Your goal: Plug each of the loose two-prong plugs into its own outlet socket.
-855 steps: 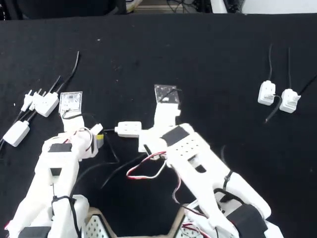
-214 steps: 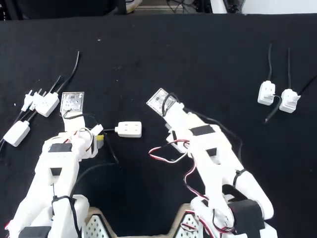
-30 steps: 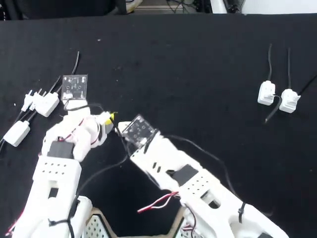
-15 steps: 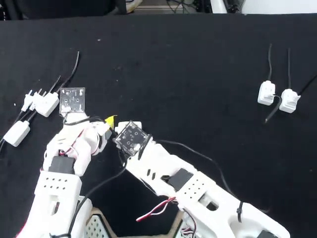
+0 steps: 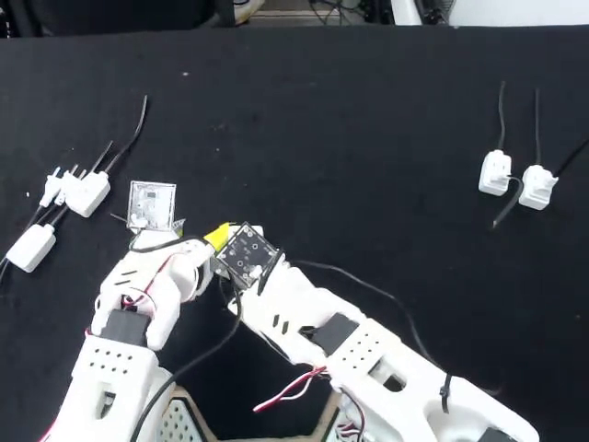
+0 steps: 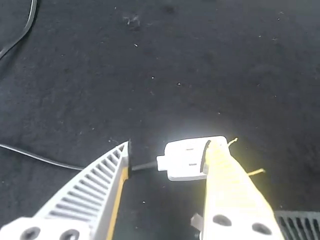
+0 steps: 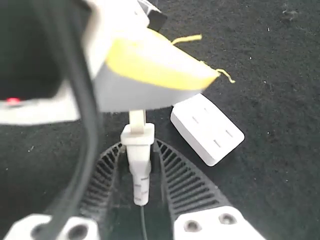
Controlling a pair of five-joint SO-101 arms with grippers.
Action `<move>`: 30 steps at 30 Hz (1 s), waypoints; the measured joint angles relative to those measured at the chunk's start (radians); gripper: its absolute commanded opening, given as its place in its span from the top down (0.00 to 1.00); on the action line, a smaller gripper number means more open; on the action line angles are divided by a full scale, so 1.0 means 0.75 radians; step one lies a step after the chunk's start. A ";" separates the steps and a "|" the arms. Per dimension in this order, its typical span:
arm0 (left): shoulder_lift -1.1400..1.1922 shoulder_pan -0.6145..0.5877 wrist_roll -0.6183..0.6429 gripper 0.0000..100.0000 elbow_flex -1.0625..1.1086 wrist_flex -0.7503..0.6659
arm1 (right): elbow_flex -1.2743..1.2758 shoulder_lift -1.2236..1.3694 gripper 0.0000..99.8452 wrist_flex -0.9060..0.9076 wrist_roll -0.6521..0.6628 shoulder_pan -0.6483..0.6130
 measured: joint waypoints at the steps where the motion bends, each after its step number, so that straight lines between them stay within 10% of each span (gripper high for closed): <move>1: 0.000 0.004 0.000 0.76 0.000 0.000 | 0.000 0.000 0.99 -0.004 0.000 0.000; 30: 0.000 0.012 0.000 0.76 0.023 0.000 | -0.072 -0.057 0.99 0.158 0.000 0.000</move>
